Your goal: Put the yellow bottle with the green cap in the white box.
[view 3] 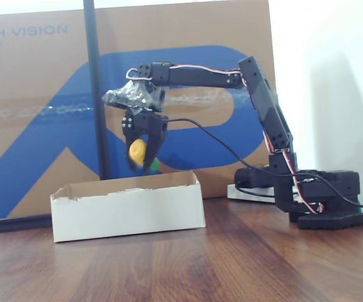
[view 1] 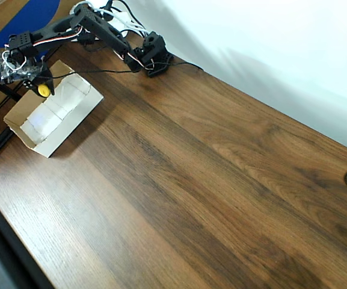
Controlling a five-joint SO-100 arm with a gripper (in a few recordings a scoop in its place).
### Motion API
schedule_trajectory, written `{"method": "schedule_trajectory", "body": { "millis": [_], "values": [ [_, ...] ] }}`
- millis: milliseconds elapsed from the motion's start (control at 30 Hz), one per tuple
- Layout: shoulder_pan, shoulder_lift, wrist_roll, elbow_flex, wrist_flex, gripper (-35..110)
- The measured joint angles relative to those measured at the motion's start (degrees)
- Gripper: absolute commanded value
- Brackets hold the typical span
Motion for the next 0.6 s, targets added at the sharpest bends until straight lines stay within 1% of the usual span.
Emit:
{"method": "schedule_trajectory", "body": {
  "millis": [167,267,300,400,600],
  "values": [
    [0.62,0.00,0.26,0.00,0.18,18],
    [-0.26,0.00,0.26,0.00,0.18,3],
    [-0.79,0.00,0.26,0.00,0.18,0],
    [-2.64,1.93,1.14,2.64,0.18,0],
    [-8.70,13.01,2.11,13.62,-0.53,0]
  ]
}}
